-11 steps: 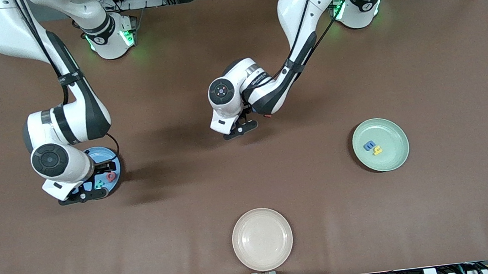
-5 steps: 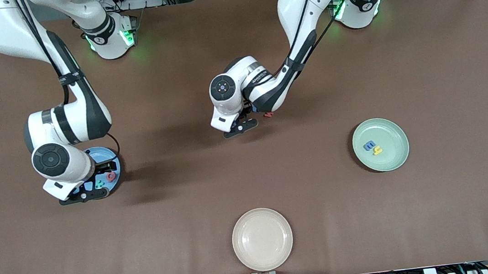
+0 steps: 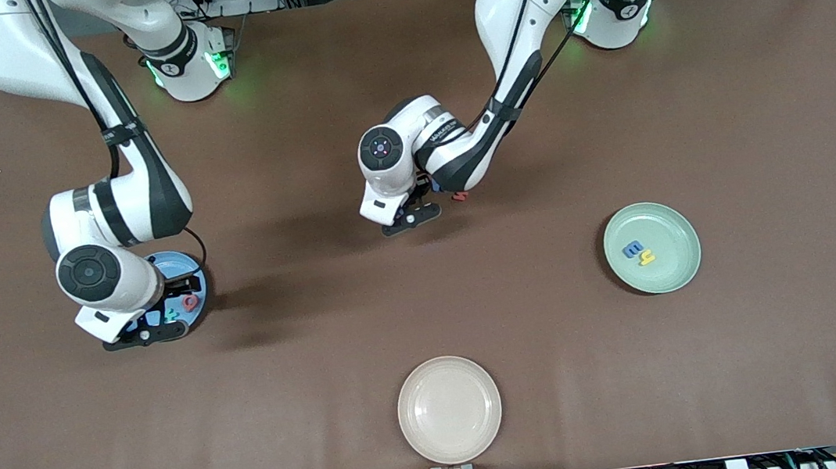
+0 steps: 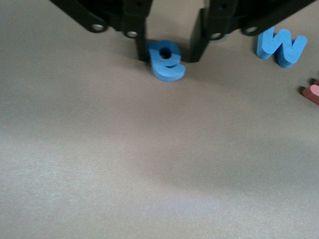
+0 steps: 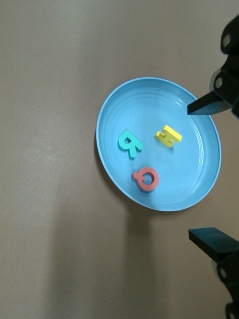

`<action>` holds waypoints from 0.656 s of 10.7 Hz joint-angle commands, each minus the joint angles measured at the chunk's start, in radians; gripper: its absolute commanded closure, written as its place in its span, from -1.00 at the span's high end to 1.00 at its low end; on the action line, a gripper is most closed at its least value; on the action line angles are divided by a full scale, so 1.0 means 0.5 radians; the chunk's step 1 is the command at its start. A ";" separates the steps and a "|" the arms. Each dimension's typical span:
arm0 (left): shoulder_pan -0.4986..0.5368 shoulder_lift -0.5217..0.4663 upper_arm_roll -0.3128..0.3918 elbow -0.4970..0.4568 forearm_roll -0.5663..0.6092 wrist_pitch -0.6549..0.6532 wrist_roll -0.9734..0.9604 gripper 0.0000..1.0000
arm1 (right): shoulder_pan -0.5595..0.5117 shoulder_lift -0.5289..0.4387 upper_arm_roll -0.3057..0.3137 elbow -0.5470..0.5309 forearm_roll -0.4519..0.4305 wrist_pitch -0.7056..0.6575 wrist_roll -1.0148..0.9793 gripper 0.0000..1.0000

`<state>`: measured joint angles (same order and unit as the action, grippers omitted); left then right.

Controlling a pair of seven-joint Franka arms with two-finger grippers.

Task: Sort uppercase to blue plate, lowercase to green plate
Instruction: 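Grasp blue a with the left gripper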

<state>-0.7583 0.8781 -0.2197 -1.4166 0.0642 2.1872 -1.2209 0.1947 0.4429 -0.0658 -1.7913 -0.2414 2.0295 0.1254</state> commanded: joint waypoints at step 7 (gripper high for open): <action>0.209 -0.326 -0.057 -0.060 0.059 -0.033 0.161 -1.00 | 0.049 -0.039 0.006 -0.025 -0.023 0.003 0.126 1.00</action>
<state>-0.7120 0.7981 -0.2182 -1.4108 0.0702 2.1904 -1.1912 0.2102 0.4429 -0.0654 -1.7913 -0.2414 2.0310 0.1520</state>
